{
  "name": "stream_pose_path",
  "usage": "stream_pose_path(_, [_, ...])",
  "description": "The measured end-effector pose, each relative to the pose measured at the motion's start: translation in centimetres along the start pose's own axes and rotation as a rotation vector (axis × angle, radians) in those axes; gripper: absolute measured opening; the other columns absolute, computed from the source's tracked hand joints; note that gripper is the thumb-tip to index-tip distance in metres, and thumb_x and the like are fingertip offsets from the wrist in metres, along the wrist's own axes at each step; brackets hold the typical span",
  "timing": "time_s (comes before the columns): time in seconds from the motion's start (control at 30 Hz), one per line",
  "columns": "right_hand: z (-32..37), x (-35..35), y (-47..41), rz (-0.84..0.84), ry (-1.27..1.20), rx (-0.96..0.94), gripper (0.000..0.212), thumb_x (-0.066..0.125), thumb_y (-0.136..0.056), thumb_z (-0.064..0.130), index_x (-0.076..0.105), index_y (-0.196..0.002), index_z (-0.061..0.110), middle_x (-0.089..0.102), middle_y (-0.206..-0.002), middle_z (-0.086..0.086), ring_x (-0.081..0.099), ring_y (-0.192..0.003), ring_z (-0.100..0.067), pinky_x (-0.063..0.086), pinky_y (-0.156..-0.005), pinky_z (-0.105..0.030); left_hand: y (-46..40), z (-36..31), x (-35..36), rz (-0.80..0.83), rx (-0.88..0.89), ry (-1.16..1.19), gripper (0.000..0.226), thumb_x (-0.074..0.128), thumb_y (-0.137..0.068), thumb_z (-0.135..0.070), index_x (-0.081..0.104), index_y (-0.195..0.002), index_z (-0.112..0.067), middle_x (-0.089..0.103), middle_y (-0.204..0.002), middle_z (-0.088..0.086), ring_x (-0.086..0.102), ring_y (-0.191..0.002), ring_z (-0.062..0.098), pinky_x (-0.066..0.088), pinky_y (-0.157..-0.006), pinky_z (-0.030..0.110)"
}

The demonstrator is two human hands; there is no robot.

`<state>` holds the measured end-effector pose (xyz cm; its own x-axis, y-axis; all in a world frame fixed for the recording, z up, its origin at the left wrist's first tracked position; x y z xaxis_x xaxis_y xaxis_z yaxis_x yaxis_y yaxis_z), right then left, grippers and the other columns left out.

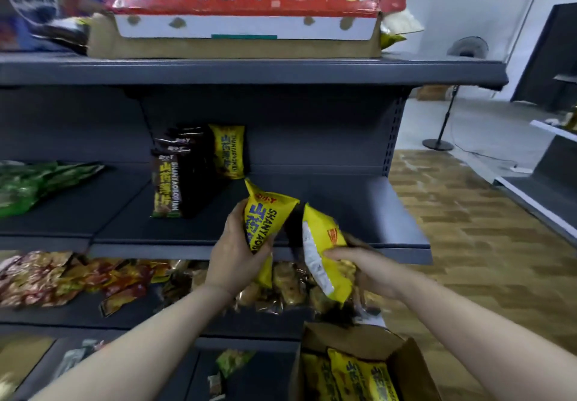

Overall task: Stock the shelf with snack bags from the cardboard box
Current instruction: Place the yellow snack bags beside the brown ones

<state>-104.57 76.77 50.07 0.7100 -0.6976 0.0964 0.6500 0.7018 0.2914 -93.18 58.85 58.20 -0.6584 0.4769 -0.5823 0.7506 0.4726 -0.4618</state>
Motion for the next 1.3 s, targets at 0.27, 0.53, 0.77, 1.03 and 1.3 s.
stream_pose_path(0.27, [6.3,4.5,-7.3,-0.061,-0.079,-0.126,0.027,0.067,-0.084,0.018,0.064,-0.11,0.013,0.072,-0.102,-0.006,0.069,-0.088,-0.02,0.055,-0.076,-0.033,-7.1,4.7,-4.0,-0.101,-0.045,0.095,0.078,0.067,-0.081,-0.026,0.018,-0.142,-0.025,0.045,-0.135,0.004,0.051,-0.119,0.024,0.047,-0.094,0.046])
stream_pose_path(0.53, [9.8,5.3,-15.4,-0.272,-0.069,-0.251,0.042,0.074,-0.081,0.032,0.06,-0.117,0.017,0.071,-0.109,-0.007,0.069,-0.099,-0.025,0.056,-0.088,-0.043,-14.8,9.2,-2.2,-0.104,-0.077,0.216,0.077,0.065,-0.081,-0.035,0.018,-0.141,-0.026,0.046,-0.131,0.003,0.053,-0.115,0.02,0.049,-0.091,0.044])
stream_pose_path(0.77, [13.8,5.1,-21.0,-0.46,0.064,-0.395,0.031,0.071,-0.085,0.03,0.055,-0.108,0.017,0.065,-0.096,-0.002,0.064,-0.077,-0.015,0.049,-0.055,-0.023,-20.4,12.6,1.2,-0.111,-0.096,0.069,0.079,0.066,-0.082,-0.019,0.019,-0.145,-0.011,0.039,-0.133,0.011,0.038,-0.124,0.027,0.038,-0.103,0.041])
stream_pose_path(1.03, [13.4,5.8,-24.5,-0.508,0.066,-0.437,0.027,0.067,-0.088,0.026,0.053,-0.109,0.017,0.064,-0.093,0.005,0.062,-0.079,-0.007,0.047,-0.049,-0.008,-23.4,14.8,2.5,-0.215,-0.187,0.095,0.079,0.064,-0.084,-0.008,0.016,-0.146,-0.007,0.044,-0.131,0.015,0.045,-0.12,0.028,0.036,-0.101,0.032])
stream_pose_path(1.3, [13.2,6.4,-26.7,-0.533,0.026,-0.468,0.026,0.066,-0.088,0.024,0.054,-0.11,0.015,0.065,-0.09,0.001,0.062,-0.068,-0.011,0.047,-0.044,-0.016,-24.2,17.4,4.4,-0.159,-0.341,0.057,0.076,0.058,-0.091,-0.024,0.009,-0.148,-0.011,0.056,-0.123,0.016,0.057,-0.112,0.032,0.044,-0.088,0.039])
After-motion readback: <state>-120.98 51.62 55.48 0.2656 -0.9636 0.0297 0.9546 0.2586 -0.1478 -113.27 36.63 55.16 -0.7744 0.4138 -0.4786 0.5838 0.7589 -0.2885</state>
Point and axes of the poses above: each hand's wrist, its own y-axis away from the middle knuckle, its own x-axis out of the palm, z = x × y, the point moved 10 cm from there along -y, towards the middle knuckle
